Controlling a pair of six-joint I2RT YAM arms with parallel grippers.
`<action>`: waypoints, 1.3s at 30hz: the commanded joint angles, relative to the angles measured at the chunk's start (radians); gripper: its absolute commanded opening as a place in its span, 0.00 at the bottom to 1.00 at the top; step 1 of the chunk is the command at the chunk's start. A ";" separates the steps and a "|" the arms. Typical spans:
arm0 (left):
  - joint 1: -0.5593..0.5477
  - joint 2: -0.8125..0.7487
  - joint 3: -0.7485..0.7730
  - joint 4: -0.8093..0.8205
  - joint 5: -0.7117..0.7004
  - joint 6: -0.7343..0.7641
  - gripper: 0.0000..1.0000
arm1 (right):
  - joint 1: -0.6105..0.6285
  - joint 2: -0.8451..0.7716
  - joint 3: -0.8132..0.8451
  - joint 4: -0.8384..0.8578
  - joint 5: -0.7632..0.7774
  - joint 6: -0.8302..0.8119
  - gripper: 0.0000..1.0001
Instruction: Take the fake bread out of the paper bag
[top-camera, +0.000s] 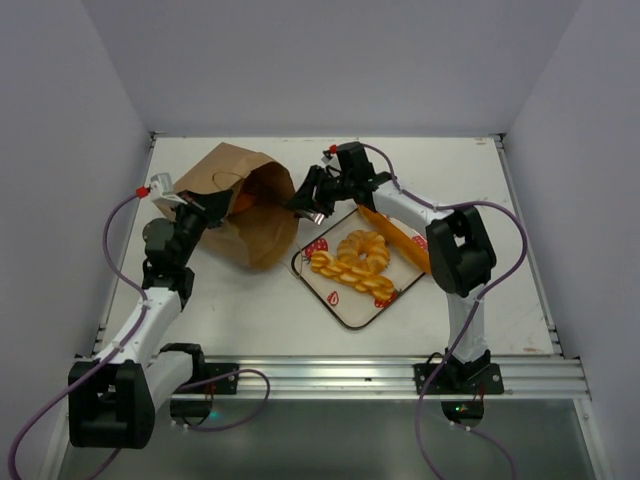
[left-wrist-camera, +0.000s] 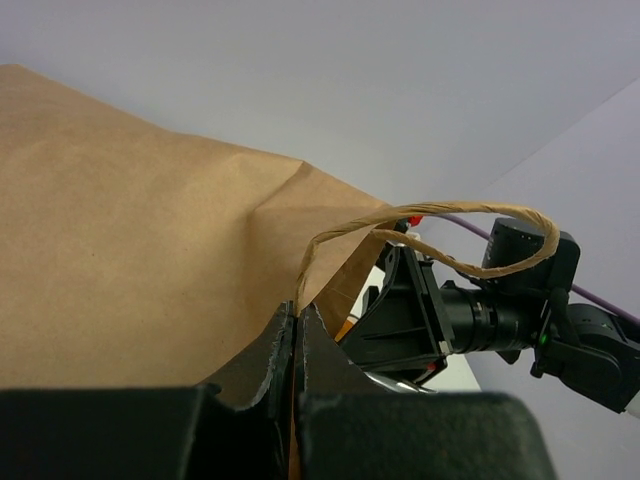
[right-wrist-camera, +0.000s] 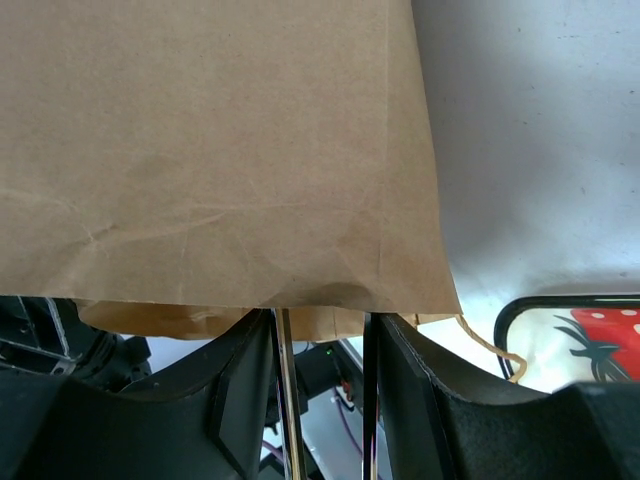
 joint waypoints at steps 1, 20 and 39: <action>0.006 -0.038 -0.005 0.107 0.038 -0.001 0.00 | 0.004 0.001 0.024 -0.021 0.011 -0.015 0.47; 0.006 -0.098 -0.022 0.127 0.108 -0.018 0.00 | 0.001 0.034 -0.011 -0.028 0.025 -0.032 0.45; -0.008 -0.074 -0.024 0.152 0.144 -0.032 0.00 | 0.021 0.108 0.055 0.004 -0.001 0.012 0.40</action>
